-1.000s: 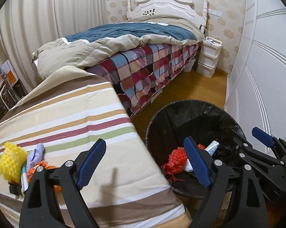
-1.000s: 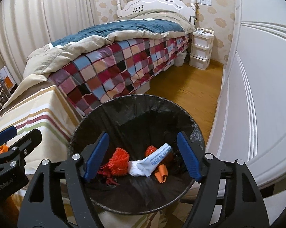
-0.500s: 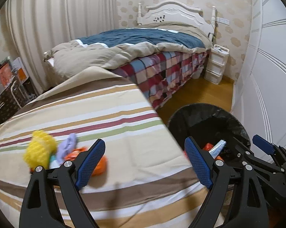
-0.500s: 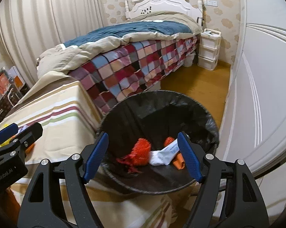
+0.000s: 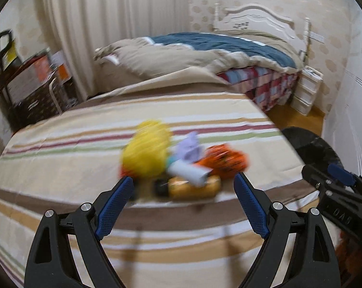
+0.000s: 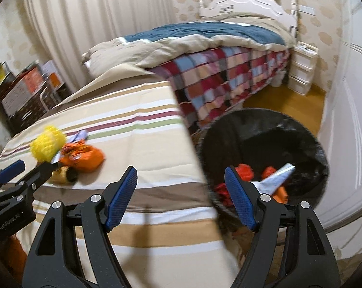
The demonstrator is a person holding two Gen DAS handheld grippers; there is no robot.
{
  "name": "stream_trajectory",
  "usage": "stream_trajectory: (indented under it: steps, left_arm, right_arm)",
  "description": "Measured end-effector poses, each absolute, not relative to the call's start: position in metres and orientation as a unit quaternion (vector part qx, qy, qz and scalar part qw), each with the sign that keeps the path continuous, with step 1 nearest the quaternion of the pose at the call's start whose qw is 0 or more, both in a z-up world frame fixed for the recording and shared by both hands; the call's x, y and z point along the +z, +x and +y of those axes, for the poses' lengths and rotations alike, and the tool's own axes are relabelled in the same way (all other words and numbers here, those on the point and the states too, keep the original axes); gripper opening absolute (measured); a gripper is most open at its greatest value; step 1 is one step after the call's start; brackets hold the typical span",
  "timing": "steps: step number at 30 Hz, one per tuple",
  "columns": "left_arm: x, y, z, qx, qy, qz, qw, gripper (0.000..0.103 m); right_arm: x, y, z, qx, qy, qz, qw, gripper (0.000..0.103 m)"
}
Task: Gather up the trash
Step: 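Move both tools back from the bin to the items on the bed, then grasp the red can with the left tool while the right tool grasps the orange bag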
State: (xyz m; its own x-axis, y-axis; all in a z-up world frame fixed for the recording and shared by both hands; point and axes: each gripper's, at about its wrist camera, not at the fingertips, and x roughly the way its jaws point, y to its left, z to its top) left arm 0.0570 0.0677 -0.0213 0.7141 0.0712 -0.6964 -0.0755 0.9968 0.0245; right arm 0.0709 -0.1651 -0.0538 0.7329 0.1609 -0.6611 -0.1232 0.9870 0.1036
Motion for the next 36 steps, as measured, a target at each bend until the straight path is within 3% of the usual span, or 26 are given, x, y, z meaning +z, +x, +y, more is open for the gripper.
stream_trajectory:
  steps: [12, 28, 33, 36]
  left_arm:
    - [-0.037, 0.041, 0.132, 0.097, -0.031, 0.392, 0.914, 0.085]
    - [-0.046, 0.041, 0.151, 0.099, -0.058, 0.404, 0.908, 0.085]
    - [-0.046, 0.043, 0.153, 0.099, -0.061, 0.404, 0.907, 0.085]
    - [-0.046, 0.043, 0.154, 0.098, -0.064, 0.404, 0.907, 0.085]
  right_arm:
    - [-0.058, 0.072, -0.092, 0.138, -0.027, 0.365, 0.920, 0.073]
    - [-0.063, 0.103, -0.048, 0.159, -0.054, 0.382, 0.909, 0.073]
    - [-0.066, 0.107, -0.046, 0.163, -0.054, 0.393, 0.903, 0.052]
    - [-0.066, 0.107, -0.052, 0.158, -0.046, 0.395, 0.904, 0.048]
